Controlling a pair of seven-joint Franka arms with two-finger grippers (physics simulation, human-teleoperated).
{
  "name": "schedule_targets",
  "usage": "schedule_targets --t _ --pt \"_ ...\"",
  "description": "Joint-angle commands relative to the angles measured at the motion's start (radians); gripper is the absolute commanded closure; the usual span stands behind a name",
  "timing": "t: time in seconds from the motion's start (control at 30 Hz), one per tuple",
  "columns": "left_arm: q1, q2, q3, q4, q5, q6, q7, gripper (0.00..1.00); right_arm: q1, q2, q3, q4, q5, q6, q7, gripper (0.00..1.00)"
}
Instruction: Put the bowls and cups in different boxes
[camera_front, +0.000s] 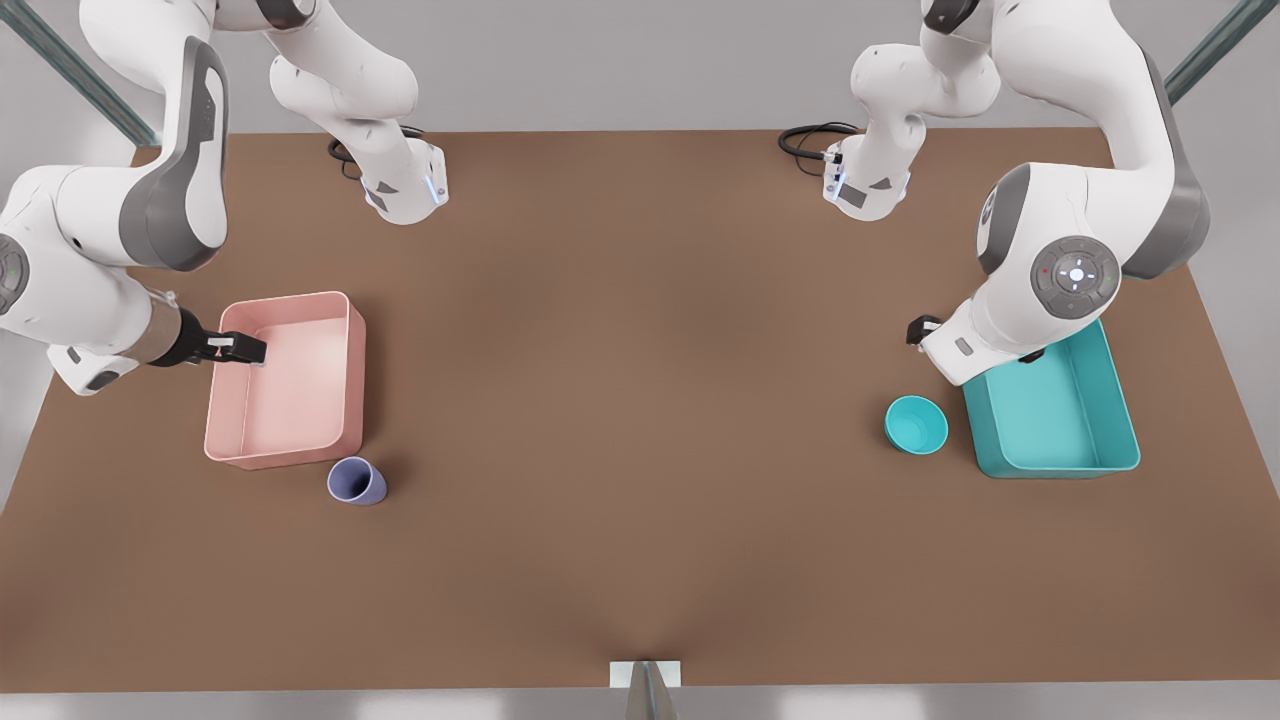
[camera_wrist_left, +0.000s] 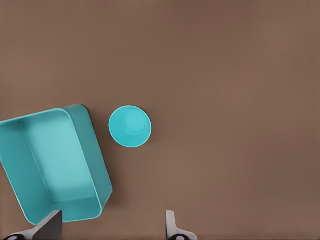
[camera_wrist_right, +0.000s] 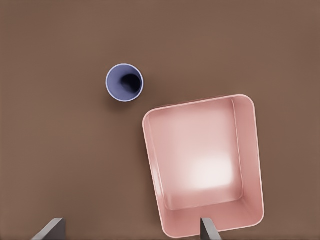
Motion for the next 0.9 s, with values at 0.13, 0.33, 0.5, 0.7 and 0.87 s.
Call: schedule_targets --t 0.13,0.33,0.5,0.7,0.87 --pt "-0.074 0.181 0.020 0.001 0.059 0.151 0.045 0.00 0.011 0.174 0.001 0.082 0.016 0.081 -0.010 0.00" --pt "-0.041 0.364 0.023 -0.284 0.243 0.824 0.045 0.00 0.020 0.471 0.002 0.148 0.017 0.418 -0.008 0.00" --pt "-0.017 0.320 0.087 -0.402 0.246 0.810 0.043 0.00 0.019 0.542 -0.002 0.141 0.021 0.494 -0.002 0.00" --pt "-0.040 0.304 0.095 -0.448 0.171 0.781 -0.262 0.00 0.013 0.556 0.000 0.074 0.022 0.507 -0.010 0.00" --pt "-0.038 0.332 0.095 -0.477 0.169 0.782 -0.259 0.00 0.005 0.524 0.000 0.000 0.024 0.509 -0.016 0.00"
